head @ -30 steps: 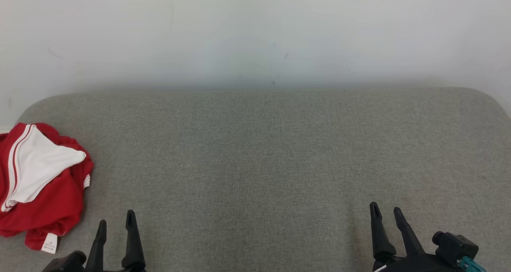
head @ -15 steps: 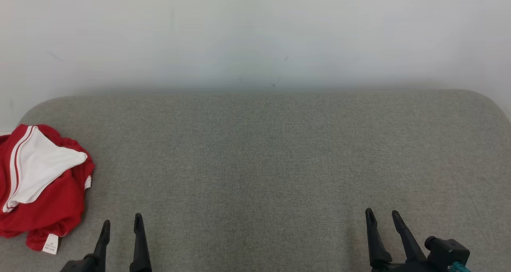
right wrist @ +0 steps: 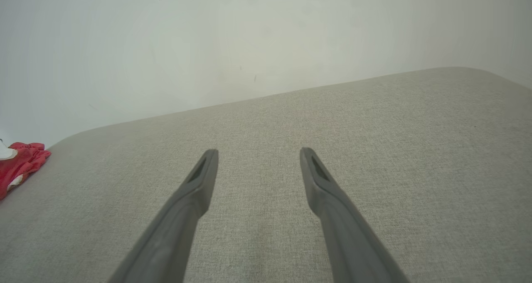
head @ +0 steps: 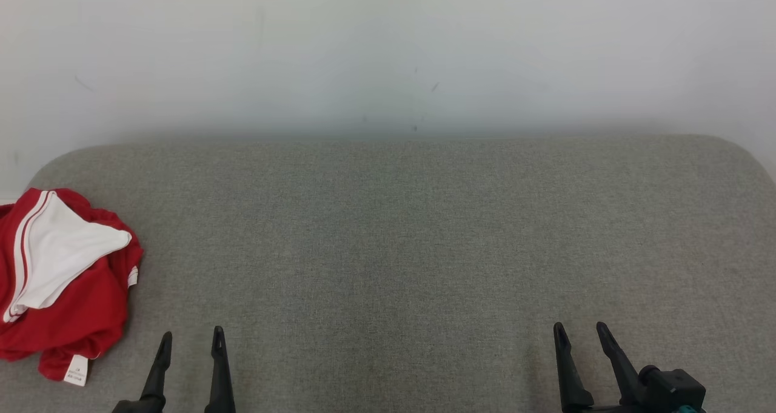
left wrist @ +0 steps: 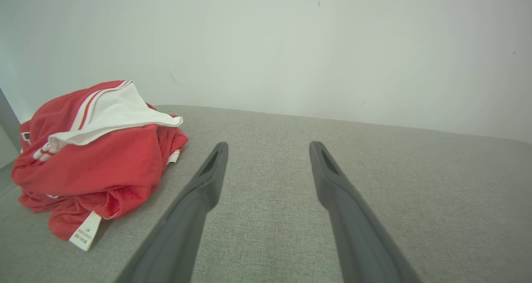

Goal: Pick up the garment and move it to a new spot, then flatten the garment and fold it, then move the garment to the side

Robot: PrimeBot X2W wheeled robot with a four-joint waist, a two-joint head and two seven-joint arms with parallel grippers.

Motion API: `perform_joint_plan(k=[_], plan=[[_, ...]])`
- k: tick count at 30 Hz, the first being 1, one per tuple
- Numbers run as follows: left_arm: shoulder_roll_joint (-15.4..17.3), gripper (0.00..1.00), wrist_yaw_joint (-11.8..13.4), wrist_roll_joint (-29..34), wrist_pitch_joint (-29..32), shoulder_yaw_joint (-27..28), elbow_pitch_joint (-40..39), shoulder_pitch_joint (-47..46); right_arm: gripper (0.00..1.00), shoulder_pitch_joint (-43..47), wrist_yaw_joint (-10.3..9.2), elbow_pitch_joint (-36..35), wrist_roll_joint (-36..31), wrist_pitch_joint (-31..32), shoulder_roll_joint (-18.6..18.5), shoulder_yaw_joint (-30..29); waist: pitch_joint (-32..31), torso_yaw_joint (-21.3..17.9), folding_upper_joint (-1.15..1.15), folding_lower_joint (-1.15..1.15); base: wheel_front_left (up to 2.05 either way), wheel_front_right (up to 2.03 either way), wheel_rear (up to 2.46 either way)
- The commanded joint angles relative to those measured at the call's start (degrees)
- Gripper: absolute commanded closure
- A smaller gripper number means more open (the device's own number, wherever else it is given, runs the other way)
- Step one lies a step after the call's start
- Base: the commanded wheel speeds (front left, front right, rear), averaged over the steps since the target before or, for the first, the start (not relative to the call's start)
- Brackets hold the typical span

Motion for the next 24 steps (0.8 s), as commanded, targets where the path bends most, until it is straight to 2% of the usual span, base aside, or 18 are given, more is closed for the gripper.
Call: perform_joint_plan(k=[1,12,24], plan=[[0.34,0.00,-0.56,1.58,-0.64,-0.25,-0.58,0.79,0.00,0.55,0.17,-0.56,-1.48,-0.57,-0.11,-0.18,0.01,0.09,0.00,0.00,0.00,0.00,0.00],[0.52,0.00,-2.44,6.06,-1.92,0.19,-1.29,1.68,0.00,1.44,0.19,0.02,-3.50,-1.66,-0.13,-1.22,-0.20,0.26,0.00,0.00,0.00,0.00,0.00],[0.29,0.00,-2.78,8.84,-2.67,1.01,-0.64,2.34,0.00,2.14,0.21,0.43,-5.25,-2.28,-0.11,-1.41,-0.32,0.30,0.00,0.00,0.00,0.00,0.00]])
